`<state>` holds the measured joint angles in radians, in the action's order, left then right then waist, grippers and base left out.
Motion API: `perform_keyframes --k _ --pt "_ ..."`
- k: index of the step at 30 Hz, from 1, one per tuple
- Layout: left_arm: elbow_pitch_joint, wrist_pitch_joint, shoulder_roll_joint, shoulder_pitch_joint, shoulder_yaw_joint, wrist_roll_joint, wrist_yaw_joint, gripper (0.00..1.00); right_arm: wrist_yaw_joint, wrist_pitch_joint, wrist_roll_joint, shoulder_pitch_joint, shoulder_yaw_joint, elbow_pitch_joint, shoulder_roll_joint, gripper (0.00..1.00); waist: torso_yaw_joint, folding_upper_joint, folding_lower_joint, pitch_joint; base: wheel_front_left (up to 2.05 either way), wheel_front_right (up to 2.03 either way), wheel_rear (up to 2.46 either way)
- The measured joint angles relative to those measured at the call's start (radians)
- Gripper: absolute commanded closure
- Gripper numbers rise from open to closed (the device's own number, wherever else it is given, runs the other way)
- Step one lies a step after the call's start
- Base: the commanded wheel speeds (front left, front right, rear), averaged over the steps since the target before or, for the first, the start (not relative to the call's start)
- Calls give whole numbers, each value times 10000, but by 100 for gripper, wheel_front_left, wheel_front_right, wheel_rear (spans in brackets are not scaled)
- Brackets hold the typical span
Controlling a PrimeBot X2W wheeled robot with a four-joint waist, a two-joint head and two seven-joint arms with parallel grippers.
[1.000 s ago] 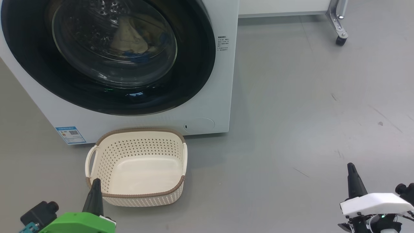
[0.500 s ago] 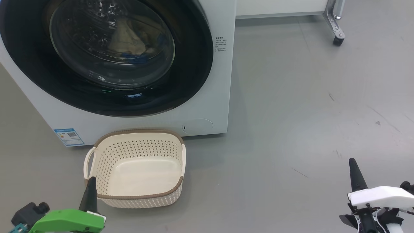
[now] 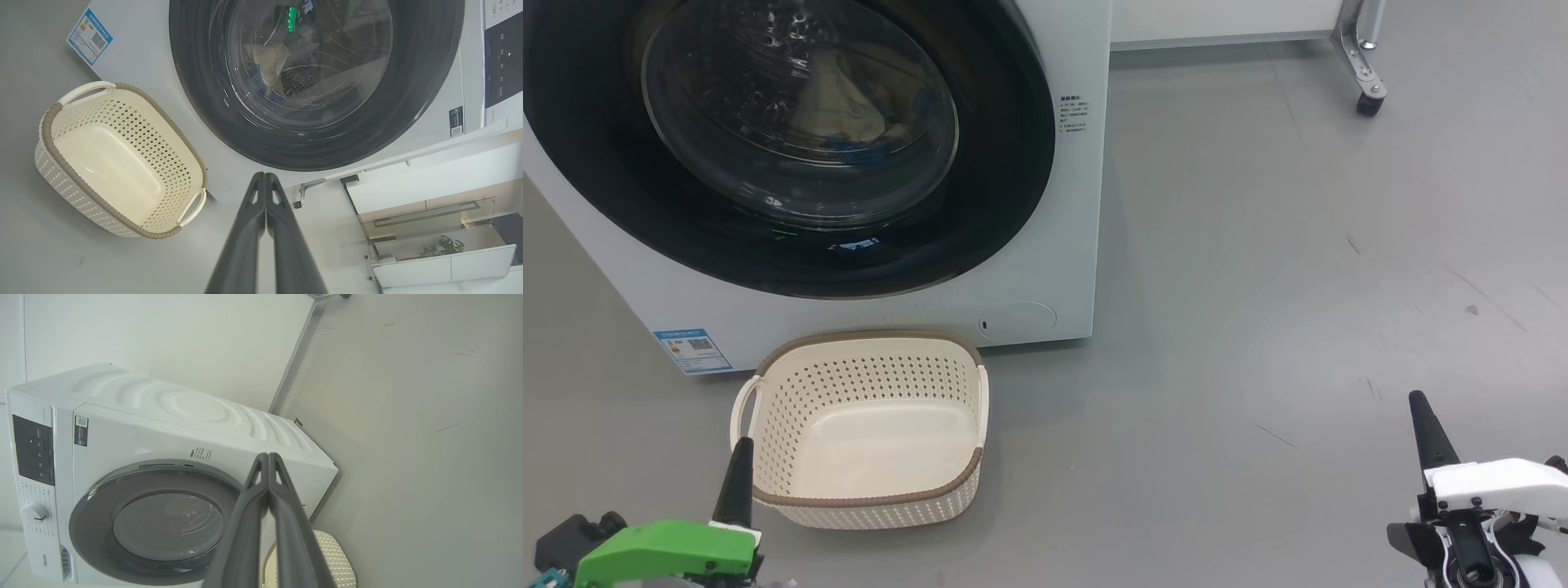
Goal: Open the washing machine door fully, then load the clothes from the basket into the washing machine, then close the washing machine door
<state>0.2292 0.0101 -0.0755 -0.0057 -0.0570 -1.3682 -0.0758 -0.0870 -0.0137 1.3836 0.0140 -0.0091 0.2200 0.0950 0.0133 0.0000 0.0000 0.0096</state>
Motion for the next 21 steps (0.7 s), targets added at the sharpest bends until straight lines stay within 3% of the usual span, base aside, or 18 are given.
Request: perform_keyframes --k 21 --pt "274 -621 -12 -381 604 -2633 -366 100 -257 627 2571 -564 -499 410 -42 100 -129 0 0 -61 0 0 0"
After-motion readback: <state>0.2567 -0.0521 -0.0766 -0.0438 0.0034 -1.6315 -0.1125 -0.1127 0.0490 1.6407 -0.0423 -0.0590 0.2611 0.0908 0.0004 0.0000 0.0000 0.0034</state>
